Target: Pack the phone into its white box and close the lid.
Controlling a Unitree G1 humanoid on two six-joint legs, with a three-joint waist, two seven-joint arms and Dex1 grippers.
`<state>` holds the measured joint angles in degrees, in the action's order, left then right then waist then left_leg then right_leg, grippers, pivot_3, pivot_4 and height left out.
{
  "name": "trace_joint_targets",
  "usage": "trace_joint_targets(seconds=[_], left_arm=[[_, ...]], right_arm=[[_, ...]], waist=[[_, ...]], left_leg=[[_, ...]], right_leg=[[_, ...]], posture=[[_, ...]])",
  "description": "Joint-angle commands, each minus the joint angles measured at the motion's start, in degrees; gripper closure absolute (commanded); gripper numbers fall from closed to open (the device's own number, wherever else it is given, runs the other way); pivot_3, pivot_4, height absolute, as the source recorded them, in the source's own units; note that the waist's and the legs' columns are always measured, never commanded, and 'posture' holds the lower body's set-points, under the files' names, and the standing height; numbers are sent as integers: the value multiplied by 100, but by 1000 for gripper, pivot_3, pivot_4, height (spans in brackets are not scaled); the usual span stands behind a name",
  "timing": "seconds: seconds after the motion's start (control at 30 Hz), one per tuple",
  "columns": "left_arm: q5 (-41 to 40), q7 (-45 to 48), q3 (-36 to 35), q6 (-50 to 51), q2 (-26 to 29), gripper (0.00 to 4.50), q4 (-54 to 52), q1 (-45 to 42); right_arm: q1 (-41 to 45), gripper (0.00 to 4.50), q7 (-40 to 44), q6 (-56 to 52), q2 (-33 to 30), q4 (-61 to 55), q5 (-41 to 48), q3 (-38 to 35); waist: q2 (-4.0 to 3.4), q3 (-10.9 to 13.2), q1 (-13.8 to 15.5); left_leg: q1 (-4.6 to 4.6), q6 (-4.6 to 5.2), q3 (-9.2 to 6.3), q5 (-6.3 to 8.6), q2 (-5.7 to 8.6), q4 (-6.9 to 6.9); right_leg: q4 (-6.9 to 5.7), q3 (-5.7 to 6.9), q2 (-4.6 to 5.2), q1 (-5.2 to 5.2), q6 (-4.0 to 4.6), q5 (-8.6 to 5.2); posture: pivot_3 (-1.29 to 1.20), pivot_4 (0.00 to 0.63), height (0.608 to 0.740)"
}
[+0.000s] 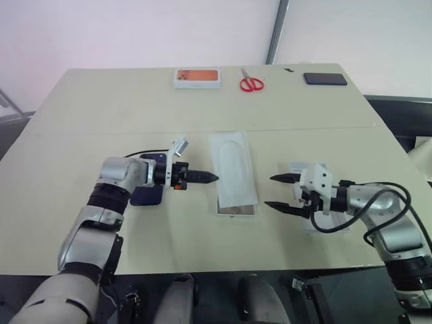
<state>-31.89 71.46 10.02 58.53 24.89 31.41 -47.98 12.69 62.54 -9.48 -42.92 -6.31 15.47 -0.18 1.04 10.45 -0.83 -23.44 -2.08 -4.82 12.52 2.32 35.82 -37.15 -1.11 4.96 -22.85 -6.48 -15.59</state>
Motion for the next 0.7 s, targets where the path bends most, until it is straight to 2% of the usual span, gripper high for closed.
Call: trace_joint_targets(seconds=[0.03, 0.17, 0.27, 0.43, 0.7], left_arm=[[26, 119, -18, 100, 9, 4500, -74, -182], [-4, 183, -52, 294, 30, 4500, -94, -230], [43, 88, -118, 260, -2, 3593, -44, -291], [59, 44, -181, 230, 14, 1105, -54, -360], [287, -61, -314, -337, 154, 1105, -136, -313]], right_arm=[[39, 984, -87, 83, 6, -92, 48, -103], [78, 984, -151, 137, 53, -58, 5, -57], [148, 929, -186, 226, 92, 41, -61, -11], [296, 929, -144, 336, 108, 212, -105, 41], [455, 929, -157, 483, 179, 355, -149, 130]], waist=[[0, 0, -2], [0, 0, 0], [0, 0, -1], [0, 0, -1], [0, 1, -5]], left_leg=[[0, 0, 0, 0, 0, 0], [0, 0, -1, 0, 0, 0], [0, 0, 0, 0, 0, 1], [0, 0, 0, 0, 0, 1], [0, 0, -1, 0, 0, 2]], right_leg=[[0, 0, 0, 0, 0, 0], [0, 0, -1, 0, 0, 0], [0, 0, -1, 1, -1, 0], [0, 0, -1, 1, -1, -1], [-1, -1, -1, 1, -1, 0]], posture=[[0, 150, 740], [0, 150, 740], [0, 150, 740], [0, 150, 740], [0, 150, 740]])
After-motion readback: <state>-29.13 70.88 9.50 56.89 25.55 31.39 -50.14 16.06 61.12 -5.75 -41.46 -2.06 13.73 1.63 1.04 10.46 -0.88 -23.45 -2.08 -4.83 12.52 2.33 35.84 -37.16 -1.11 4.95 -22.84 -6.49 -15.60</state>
